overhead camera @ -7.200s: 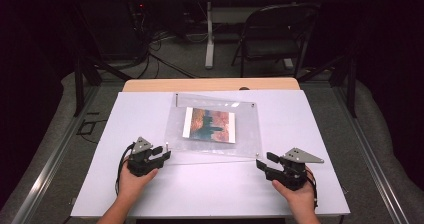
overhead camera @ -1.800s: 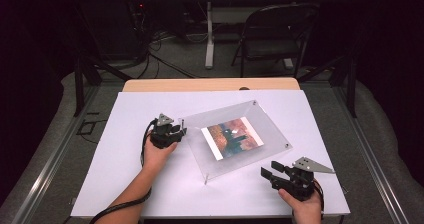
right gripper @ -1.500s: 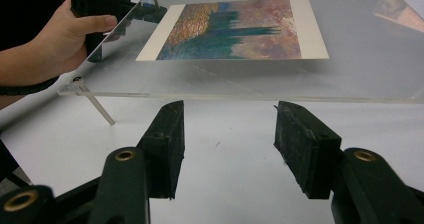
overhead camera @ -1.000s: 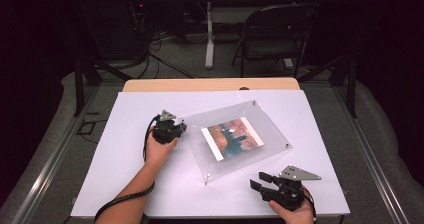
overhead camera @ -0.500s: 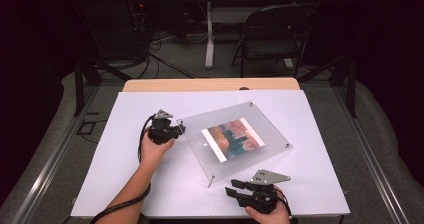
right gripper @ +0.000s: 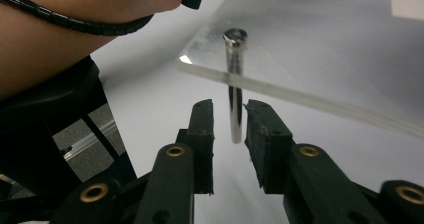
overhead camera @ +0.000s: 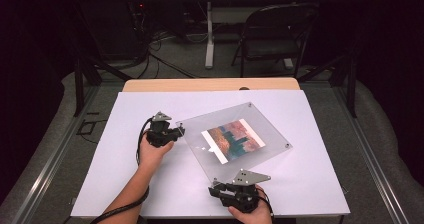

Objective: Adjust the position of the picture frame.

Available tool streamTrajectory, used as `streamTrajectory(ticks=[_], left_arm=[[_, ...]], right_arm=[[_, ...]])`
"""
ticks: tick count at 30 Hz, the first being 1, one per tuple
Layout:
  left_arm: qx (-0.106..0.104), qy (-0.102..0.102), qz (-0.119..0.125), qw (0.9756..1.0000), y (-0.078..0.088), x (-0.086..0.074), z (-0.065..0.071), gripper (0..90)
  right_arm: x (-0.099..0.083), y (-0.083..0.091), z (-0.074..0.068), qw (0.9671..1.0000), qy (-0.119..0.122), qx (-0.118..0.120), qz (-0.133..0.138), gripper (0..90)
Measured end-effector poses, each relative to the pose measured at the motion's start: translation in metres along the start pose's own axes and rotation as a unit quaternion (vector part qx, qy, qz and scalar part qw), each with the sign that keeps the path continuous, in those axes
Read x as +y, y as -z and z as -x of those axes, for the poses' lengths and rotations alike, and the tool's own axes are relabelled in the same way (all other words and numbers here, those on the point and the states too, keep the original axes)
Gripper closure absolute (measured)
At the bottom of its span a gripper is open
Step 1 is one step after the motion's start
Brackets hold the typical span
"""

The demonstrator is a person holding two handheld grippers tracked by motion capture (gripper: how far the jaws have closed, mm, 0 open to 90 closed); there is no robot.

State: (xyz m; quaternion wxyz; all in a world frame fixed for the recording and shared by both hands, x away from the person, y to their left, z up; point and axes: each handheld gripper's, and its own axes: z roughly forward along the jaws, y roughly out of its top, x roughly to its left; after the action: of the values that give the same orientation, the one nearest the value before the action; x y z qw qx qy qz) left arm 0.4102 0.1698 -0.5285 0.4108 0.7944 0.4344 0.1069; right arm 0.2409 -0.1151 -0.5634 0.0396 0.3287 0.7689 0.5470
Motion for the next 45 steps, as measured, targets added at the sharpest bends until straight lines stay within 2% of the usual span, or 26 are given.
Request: streamTrajectory(ticks=[4,9,15,19,23,26,29,30,35,38,42,45], left_arm=[[-0.002,0.001,0.0,1.0,0.002,-0.003,0.002,81.4],[-0.003,-0.003,0.0,1.0,0.005,-0.006,0.003,81.4],[-0.002,0.001,0.006,1.0,0.01,-0.01,0.002,81.5],[-0.001,0.002,0.013,0.9999,0.02,-0.014,0.001,81.7],[0.003,0.006,0.02,0.9998,0.036,-0.024,-0.001,82.3],[0.001,0.009,0.022,0.9997,0.046,-0.033,0.001,83.3],[-0.003,0.003,0.029,0.9996,0.057,-0.04,0.011,84.5],[-0.006,0.001,0.03,0.9995,0.059,-0.041,0.013,84.9],[-0.044,0.005,0.043,0.9981,0.067,-0.05,0.036,85.2],[-0.073,0.003,0.048,0.9962,0.07,-0.054,0.052,85.2],[-0.086,-0.005,0.044,0.9953,0.07,-0.056,0.066,85.1],[-0.075,-0.001,0.045,0.9961,0.07,-0.057,0.066,85.0]], right_arm=[[0.0,-0.002,-0.002,0.9998,0.019,-0.008,0.0,80.0],[0.0,-0.005,-0.002,0.9998,0.018,-0.005,0.0,83.2],[0.002,-0.005,-0.005,0.9993,0.036,-0.005,-0.005,85.2],[0.006,-0.002,-0.003,0.9993,0.037,0.0,-0.004,85.5],[0.01,0.004,0.005,0.9997,0.024,-0.006,0.0,85.7],[0.015,0.011,0.018,0.9998,0.001,-0.02,0.006,85.7],[0.019,0.021,0.031,0.9988,-0.02,-0.041,0.019,85.7],[0.022,0.026,0.037,0.9979,-0.028,-0.054,0.02,85.7],[0.028,0.047,0.058,0.9934,-0.051,-0.095,0.039,85.5],[0.031,0.06,0.07,0.9896,-0.061,-0.121,0.048,85.2],[0.032,0.068,0.081,0.9862,-0.074,-0.138,0.052,84.7],[0.033,0.067,0.085,0.9863,-0.071,-0.14,0.052,84.7]])
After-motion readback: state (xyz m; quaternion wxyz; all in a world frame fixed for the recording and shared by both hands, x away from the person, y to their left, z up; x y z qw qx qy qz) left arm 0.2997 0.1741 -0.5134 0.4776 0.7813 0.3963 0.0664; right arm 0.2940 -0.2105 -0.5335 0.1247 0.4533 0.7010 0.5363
